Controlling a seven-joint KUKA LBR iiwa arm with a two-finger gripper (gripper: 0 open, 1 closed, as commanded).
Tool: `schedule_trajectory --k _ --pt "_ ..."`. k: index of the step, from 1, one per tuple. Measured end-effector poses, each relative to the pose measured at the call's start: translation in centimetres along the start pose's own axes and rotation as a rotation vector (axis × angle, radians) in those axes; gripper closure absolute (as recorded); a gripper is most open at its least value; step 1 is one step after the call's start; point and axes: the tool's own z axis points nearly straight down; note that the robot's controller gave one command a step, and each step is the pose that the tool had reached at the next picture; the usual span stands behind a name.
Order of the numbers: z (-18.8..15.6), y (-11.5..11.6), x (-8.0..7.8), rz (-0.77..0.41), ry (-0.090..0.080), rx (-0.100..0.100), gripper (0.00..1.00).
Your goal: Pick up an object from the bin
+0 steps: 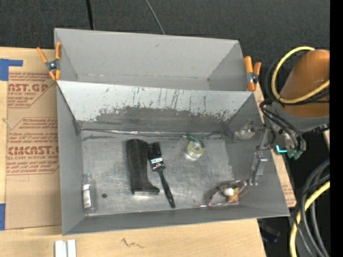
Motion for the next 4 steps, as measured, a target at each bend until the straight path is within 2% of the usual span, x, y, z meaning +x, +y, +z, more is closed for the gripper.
schedule_trajectory --k 1,2,3,4 --pt "-0.4 0.1 -0.2 -0.002 -0.008 0.002 0.0" --pt "4.1 1.3 0.8 -0.071 -0.012 0.003 0.0" --pt "12.6 2.8 2.9 -0.25 -0.009 0.002 1.0" --pt "12.6 2.8 2.9 -0.25 -0.009 0.002 1.0"
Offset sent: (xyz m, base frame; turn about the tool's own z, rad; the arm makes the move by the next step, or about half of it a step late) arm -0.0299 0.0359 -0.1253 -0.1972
